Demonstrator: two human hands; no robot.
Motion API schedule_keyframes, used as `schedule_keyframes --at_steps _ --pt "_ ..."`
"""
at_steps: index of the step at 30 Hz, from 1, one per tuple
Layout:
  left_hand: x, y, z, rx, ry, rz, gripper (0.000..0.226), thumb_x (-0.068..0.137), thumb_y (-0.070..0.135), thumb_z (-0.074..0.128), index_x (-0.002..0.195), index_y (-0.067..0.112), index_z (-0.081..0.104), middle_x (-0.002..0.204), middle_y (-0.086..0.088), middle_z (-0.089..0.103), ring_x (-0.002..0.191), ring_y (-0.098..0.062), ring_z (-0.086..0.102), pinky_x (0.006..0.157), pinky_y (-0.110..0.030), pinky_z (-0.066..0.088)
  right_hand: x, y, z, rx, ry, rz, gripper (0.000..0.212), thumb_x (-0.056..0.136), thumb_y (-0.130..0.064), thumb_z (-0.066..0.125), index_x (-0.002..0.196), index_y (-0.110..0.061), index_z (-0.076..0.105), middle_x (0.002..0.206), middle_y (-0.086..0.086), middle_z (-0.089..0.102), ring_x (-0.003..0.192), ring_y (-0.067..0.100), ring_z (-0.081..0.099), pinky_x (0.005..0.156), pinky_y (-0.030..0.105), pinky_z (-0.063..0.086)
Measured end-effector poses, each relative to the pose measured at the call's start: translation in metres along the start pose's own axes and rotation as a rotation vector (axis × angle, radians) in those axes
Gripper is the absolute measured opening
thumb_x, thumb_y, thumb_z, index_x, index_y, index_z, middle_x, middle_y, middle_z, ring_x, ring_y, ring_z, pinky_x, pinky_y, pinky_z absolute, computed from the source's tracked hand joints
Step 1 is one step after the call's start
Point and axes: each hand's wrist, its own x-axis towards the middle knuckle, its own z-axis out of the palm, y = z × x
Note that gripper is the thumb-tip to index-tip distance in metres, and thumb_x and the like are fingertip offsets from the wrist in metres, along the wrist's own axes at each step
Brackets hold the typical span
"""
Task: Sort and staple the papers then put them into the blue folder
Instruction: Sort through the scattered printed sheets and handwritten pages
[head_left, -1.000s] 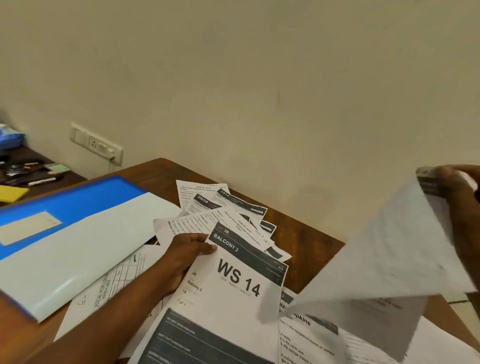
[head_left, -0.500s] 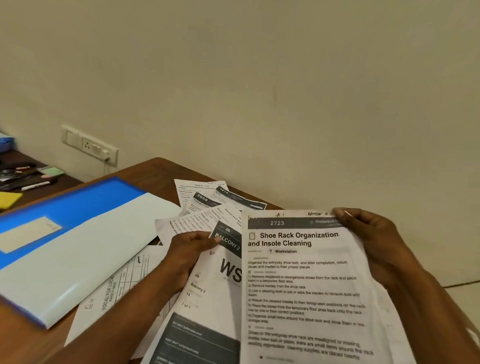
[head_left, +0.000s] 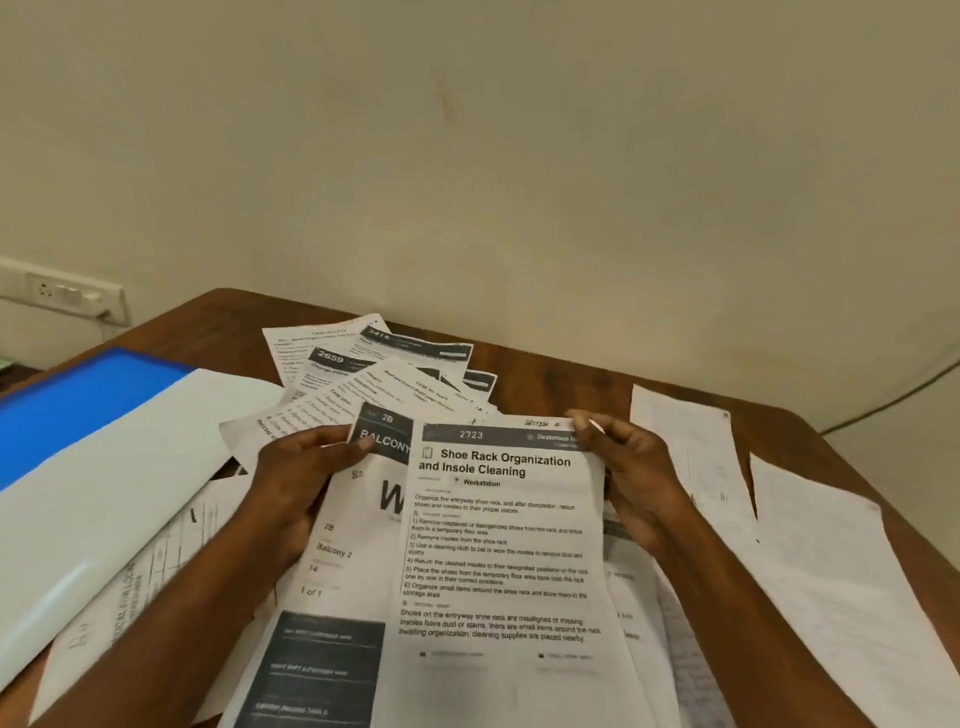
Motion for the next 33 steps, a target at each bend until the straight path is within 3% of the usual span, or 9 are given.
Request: schedule_keyframes --at_steps 5,8,13,19,24,28,33 --pt "0.003 0.001 0.000 0.022 0.002 0.035 0.024 0.084 0.003 0.079 0.108 0.005 0.075 0.103 -0.016 0.080 0.087 -0.033 0.080 0.070 -0.045 0.066 -0.009 0.019 -0.010 -0.051 -0.072 0.110 0.032 0.092 -0.017 0.075 0.124 -0.010 0.072 0.114 0.014 0.078 0.106 0.037 0.074 0.095 0.055 0.059" --pt "0.005 0.001 0.000 0.035 0.016 0.033 0.026 0.086 0.003 0.078 0.112 0.004 0.075 0.106 -0.015 0.080 0.089 -0.032 0.079 0.073 -0.043 0.065 -0.013 0.029 -0.016 -0.073 -0.095 0.169 0.029 0.093 -0.011 0.074 0.122 -0.005 0.073 0.114 0.016 0.078 0.107 0.039 0.074 0.099 0.062 0.055" --pt "0.010 0.004 -0.002 0.054 0.023 0.024 0.031 0.090 0.006 0.075 0.120 0.004 0.072 0.112 -0.016 0.079 0.090 -0.032 0.079 0.067 -0.041 0.064 -0.015 0.031 -0.017 -0.159 -0.131 0.151 0.022 0.094 -0.011 0.073 0.116 -0.008 0.075 0.107 0.015 0.079 0.100 0.035 0.077 0.088 0.057 0.061" --pt "0.005 0.009 0.007 0.073 0.003 0.012 0.019 0.090 0.004 0.071 0.107 0.010 0.075 0.106 -0.017 0.080 0.077 -0.030 0.079 0.062 -0.043 0.066 -0.008 0.028 -0.029 -0.057 -0.029 0.071 0.022 0.097 -0.011 0.070 0.118 -0.008 0.075 0.109 0.011 0.080 0.100 0.032 0.077 0.089 0.051 0.062" --pt "-0.002 0.012 0.015 0.044 -0.011 -0.019 0.027 0.084 0.007 0.075 0.109 0.017 0.073 0.107 -0.020 0.079 0.087 -0.038 0.076 0.070 -0.052 0.065 -0.001 0.017 -0.058 -0.048 0.067 0.006 0.024 0.098 -0.012 0.068 0.121 -0.011 0.074 0.113 0.007 0.079 0.105 0.029 0.076 0.097 0.053 0.059" --pt "-0.009 0.015 0.015 -0.022 -0.067 -0.046 0.039 0.083 0.010 0.076 0.121 0.021 0.072 0.114 -0.022 0.077 0.109 -0.046 0.071 0.101 -0.074 0.045 0.003 0.010 -0.075 -0.009 0.100 -0.016 0.025 0.099 -0.009 0.066 0.123 -0.009 0.072 0.116 0.009 0.078 0.107 0.030 0.075 0.099 0.053 0.058" --pt "-0.005 0.016 0.005 -0.010 -0.124 -0.078 0.047 0.080 0.016 0.076 0.127 0.013 0.072 0.122 -0.026 0.073 0.120 -0.051 0.065 0.105 -0.079 0.038 0.006 0.003 -0.089 0.048 0.108 -0.038 0.028 0.099 -0.010 0.065 0.127 -0.008 0.070 0.119 0.011 0.077 0.109 0.031 0.075 0.094 0.050 0.061"
